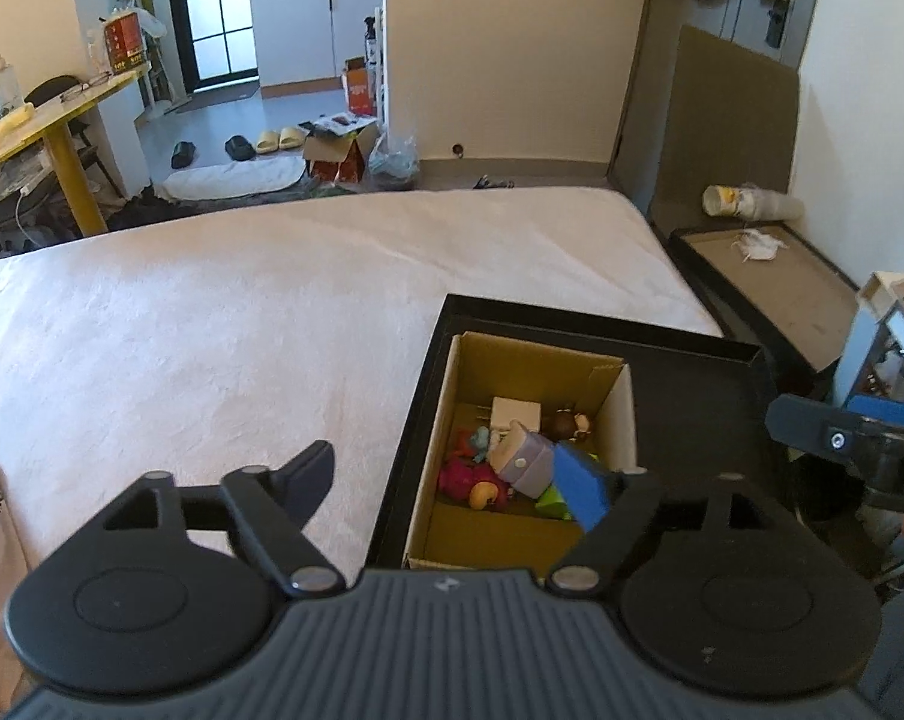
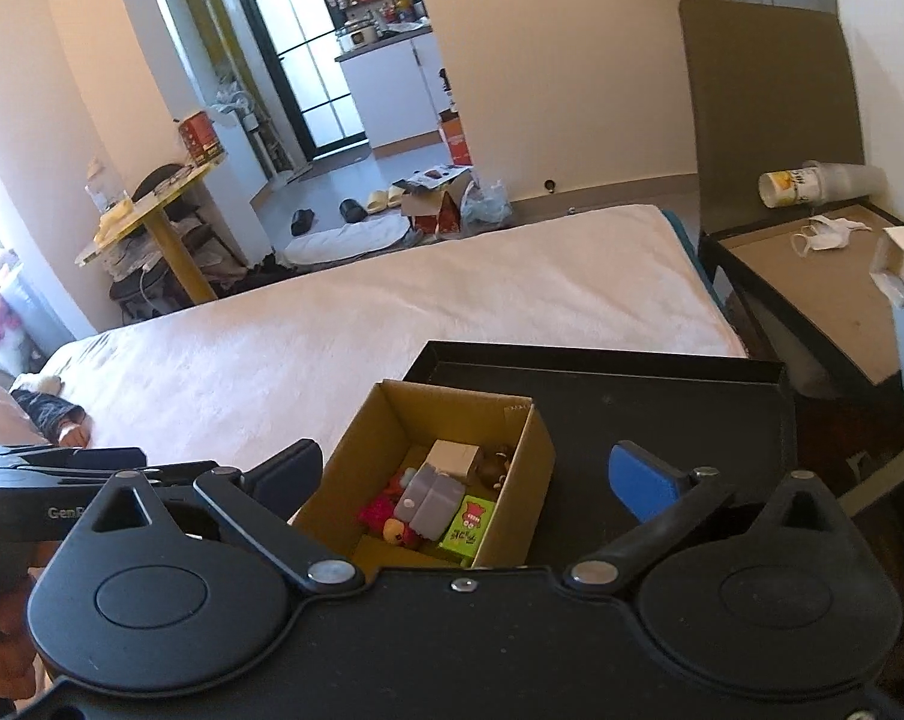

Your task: Organize rigid objects

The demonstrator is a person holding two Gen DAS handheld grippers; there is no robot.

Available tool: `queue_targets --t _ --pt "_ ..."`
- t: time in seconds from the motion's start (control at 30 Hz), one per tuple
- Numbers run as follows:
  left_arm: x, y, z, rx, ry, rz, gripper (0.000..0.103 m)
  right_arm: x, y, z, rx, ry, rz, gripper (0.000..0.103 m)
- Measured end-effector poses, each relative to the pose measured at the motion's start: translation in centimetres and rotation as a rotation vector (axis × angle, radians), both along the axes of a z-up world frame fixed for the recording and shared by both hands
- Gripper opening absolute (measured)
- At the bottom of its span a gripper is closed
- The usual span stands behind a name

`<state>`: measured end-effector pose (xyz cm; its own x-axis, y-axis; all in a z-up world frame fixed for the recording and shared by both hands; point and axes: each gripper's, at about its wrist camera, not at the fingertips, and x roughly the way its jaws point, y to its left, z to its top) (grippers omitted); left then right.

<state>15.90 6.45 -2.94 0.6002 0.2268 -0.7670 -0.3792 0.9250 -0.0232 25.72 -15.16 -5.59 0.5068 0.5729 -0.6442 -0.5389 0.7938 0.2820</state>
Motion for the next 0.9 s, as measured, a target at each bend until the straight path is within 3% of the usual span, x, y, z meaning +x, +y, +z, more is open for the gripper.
queue_targets --t 0.13,0.57,0.9 --pt "-1.0 -0.6 1.0 0.003 -0.025 -0.016 0.09 -1.5 -0.6 1.0 -0.011 -0.014 -0.043 0.103" --pt "-4.5 -1.3 3.2 0.004 -0.048 -0.062 0.093 -5.6 -1.7 2.5 -0.098 -0.042 -0.172 0.103" --pt "-7.7 -1.5 4.1 0.008 -0.076 -0.057 0.099 -8.2 -3.7 3.8 -0.081 -0.032 -0.209 0.103"
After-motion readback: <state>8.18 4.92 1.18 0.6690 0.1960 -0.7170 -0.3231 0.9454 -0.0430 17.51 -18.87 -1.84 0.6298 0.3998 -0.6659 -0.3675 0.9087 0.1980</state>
